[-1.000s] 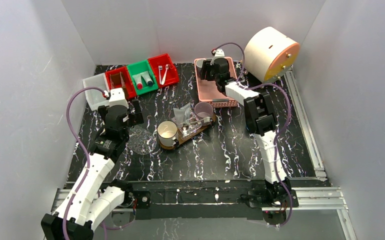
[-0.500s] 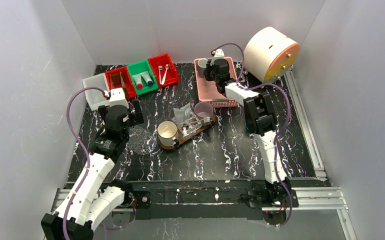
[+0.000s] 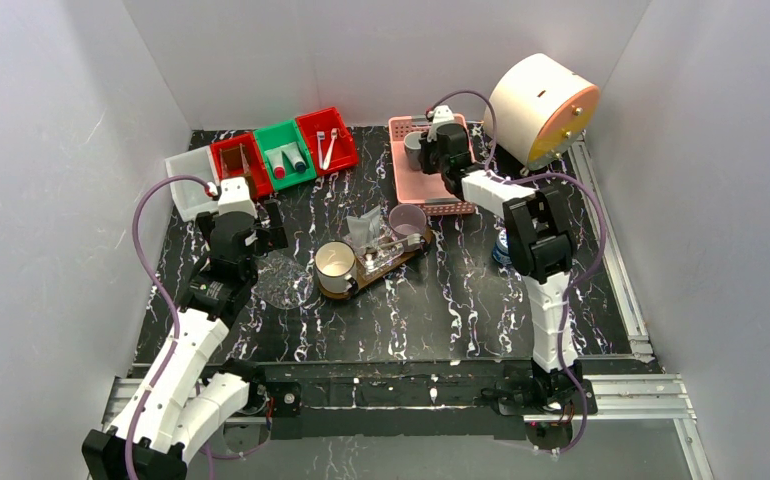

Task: Prepare toiletry sets of a toothbrush and toothpaste on the tray
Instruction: Pick up the cup from the storage box.

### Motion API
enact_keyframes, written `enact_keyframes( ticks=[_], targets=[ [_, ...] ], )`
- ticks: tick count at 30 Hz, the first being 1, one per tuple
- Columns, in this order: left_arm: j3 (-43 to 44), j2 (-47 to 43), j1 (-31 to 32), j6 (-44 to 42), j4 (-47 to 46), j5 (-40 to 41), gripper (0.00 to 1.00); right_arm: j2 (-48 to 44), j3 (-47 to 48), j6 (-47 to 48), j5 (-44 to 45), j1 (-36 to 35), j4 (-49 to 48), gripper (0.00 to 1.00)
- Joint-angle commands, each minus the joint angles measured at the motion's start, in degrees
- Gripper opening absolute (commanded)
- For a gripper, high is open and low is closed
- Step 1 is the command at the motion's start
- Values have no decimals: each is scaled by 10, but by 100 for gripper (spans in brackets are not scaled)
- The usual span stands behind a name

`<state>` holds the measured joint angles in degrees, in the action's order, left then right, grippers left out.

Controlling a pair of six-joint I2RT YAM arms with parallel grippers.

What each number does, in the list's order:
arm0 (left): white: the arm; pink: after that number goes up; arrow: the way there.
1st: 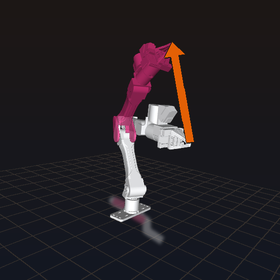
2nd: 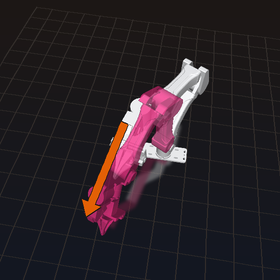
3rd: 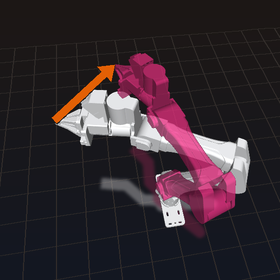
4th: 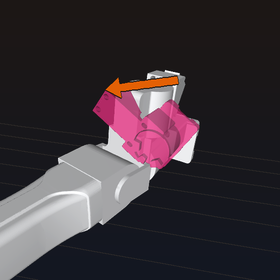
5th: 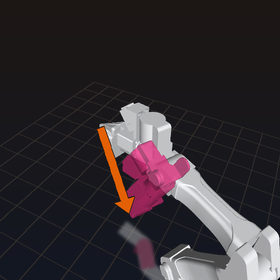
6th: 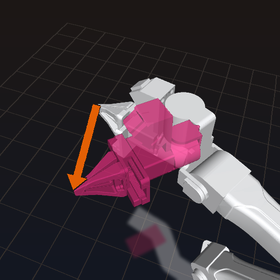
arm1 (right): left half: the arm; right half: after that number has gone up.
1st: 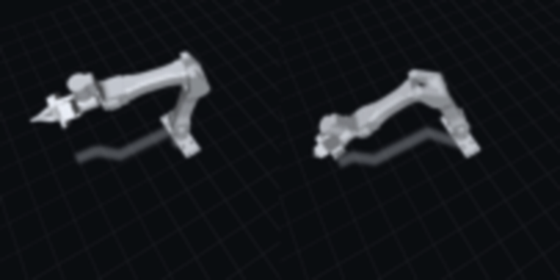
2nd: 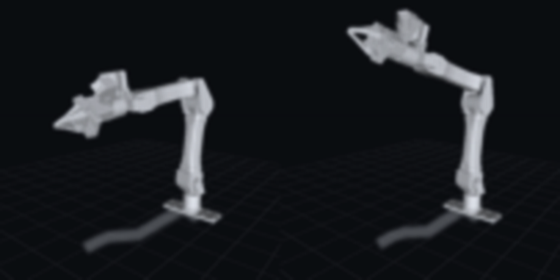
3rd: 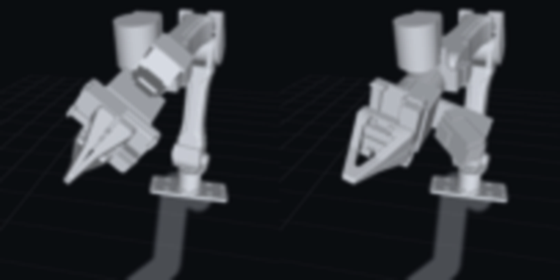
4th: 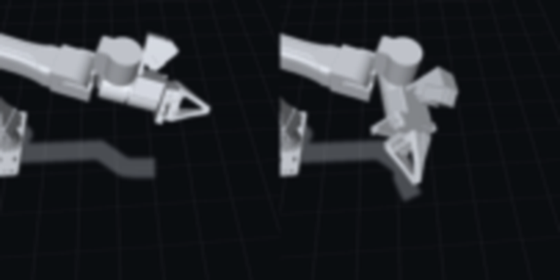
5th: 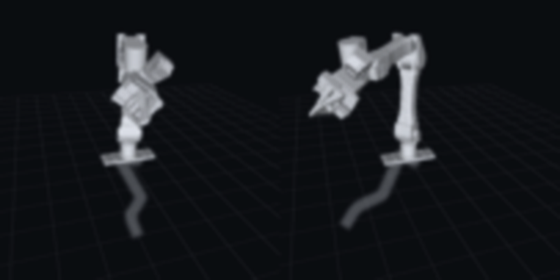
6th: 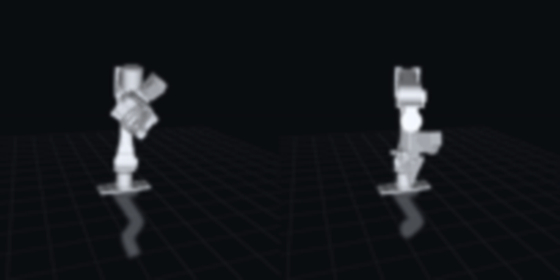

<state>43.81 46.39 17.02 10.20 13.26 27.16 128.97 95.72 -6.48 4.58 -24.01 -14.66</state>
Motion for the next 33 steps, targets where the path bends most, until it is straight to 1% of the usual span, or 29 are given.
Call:
enact_keyframes(
  ticks=[1, 5, 10, 13, 20, 24, 33],
  targets=[
    [-6, -11, 2, -3, -8, 3, 98, -55, -29, 24, 10, 0, 8, 10],
    [-7, -12, 1, -3, -8, 6, 98, -62, -52, 21, 15, 0, 17, 12],
    [-7, -11, 2, -2, -10, 6, 98, -64, -67, 13, 19, -1, 6, 23],
    [-8, -11, 2, -3, -10, 7, 98, -57, -59, 14, 24, -1, 7, 27],
    [-9, -10, 2, -3, -12, 8, 98, -36, -39, 17, 29, 0, 9, 30],
    [-9, -9, 2, -3, -12, 7, 98, -28, -30, 17, 26, 0, 10, 34],
    [-10, -8, 2, -3, -14, 9, 98, -14, -17, 25, 21, -1, 18, 36]
  ],
)
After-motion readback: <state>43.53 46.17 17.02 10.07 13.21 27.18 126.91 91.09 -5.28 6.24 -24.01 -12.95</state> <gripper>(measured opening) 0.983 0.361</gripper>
